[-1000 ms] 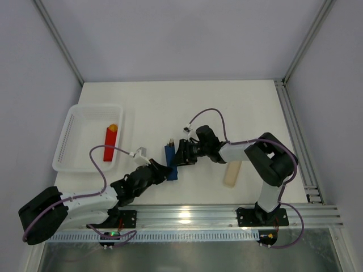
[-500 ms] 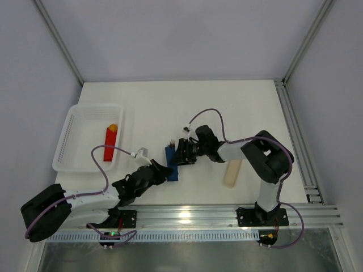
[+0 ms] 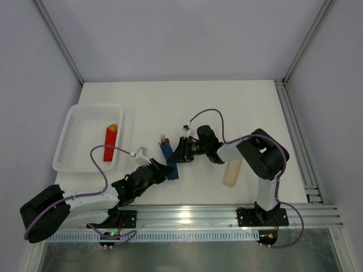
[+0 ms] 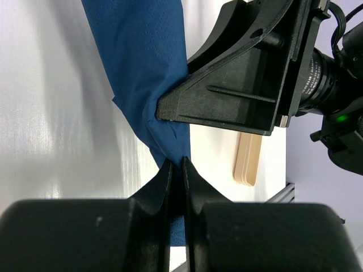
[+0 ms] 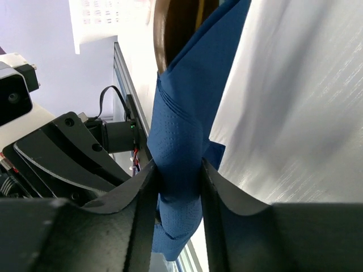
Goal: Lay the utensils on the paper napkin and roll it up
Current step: Roll the napkin.
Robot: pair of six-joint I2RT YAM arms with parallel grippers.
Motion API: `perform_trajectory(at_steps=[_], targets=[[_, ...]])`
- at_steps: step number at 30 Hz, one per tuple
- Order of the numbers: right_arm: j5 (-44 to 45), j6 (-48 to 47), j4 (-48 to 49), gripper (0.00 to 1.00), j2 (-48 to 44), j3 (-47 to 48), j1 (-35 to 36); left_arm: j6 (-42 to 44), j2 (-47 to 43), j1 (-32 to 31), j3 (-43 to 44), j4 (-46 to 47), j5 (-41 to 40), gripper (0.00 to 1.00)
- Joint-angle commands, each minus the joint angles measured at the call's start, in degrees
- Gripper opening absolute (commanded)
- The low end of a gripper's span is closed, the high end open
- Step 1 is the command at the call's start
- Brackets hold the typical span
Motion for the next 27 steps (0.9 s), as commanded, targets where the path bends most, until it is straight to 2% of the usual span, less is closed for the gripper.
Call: perform_trajectory(at_steps=[1, 6, 9, 11, 22, 24, 27], targets=[[-1.5, 1.5, 7.9, 0.34, -1.0, -0.6, 0.2, 0.8, -1.6, -0.5, -0.1, 1.7, -0.3, 0.00], [-1.6, 1.3, 8.2, 0.26, -1.4, -1.1, 0.1, 0.9, -2.1, -0.6, -0.3, 1.4, -0.3, 0.00], [-1.4, 0.9, 8.0, 0.14, -1.8, -1.2, 0.1, 1.1, -2.0, -0.6, -0.2, 1.5, -0.1, 0.00], [-1.1, 0.9, 8.4, 0.10, -2.3, -1.7, 0.1, 1.6, -1.9, -0.6, -0.3, 1.6, 0.2, 0.00], [-0.8, 0.2, 8.3, 0.04, -2.8, -2.2, 0.1, 3.7, 0.2, -1.1, -0.1, 3.1, 1.1, 0.00], [-0.7, 0.2, 8.4, 0.04, -3.0, -2.2, 0.1, 4.2, 0.1, -1.2, 0.1, 2.4, 1.1, 0.04], [-0.6, 0.2, 8.8, 0.04, -3.1, -2.5, 0.1, 4.1, -0.1, -1.3, -0.2, 2.3, 0.8, 0.20]])
